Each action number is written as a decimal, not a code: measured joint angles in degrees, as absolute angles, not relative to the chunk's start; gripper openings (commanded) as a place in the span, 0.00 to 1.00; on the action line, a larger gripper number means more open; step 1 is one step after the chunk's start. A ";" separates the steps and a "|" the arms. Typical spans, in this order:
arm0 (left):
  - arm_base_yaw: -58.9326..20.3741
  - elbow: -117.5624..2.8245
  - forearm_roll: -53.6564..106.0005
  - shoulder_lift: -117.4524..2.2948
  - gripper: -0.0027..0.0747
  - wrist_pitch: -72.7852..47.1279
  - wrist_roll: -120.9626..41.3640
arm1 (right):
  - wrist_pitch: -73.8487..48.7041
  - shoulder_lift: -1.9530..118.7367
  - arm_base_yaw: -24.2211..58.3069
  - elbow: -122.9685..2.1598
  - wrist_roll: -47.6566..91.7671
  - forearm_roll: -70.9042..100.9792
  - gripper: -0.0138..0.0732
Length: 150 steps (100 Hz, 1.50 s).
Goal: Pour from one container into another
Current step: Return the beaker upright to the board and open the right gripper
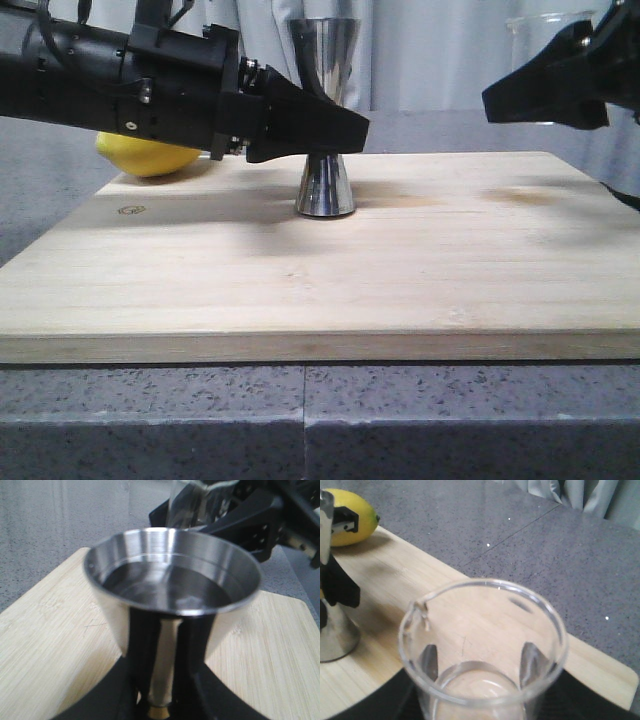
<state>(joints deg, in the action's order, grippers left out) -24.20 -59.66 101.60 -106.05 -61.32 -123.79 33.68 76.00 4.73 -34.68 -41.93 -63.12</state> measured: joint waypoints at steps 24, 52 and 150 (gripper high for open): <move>-24.20 -59.66 101.60 -106.05 0.11 -61.32 -123.79 | 35.36 81.55 4.73 -34.68 -35.15 -57.82 0.48; -24.20 -59.66 101.60 -106.05 0.11 -61.32 -123.79 | 37.65 85.73 4.65 -34.68 -28.30 -50.00 0.48; -24.20 -59.66 101.60 -106.05 0.11 -61.32 -123.79 | 35.61 87.32 4.38 -34.68 -27.19 -49.48 0.77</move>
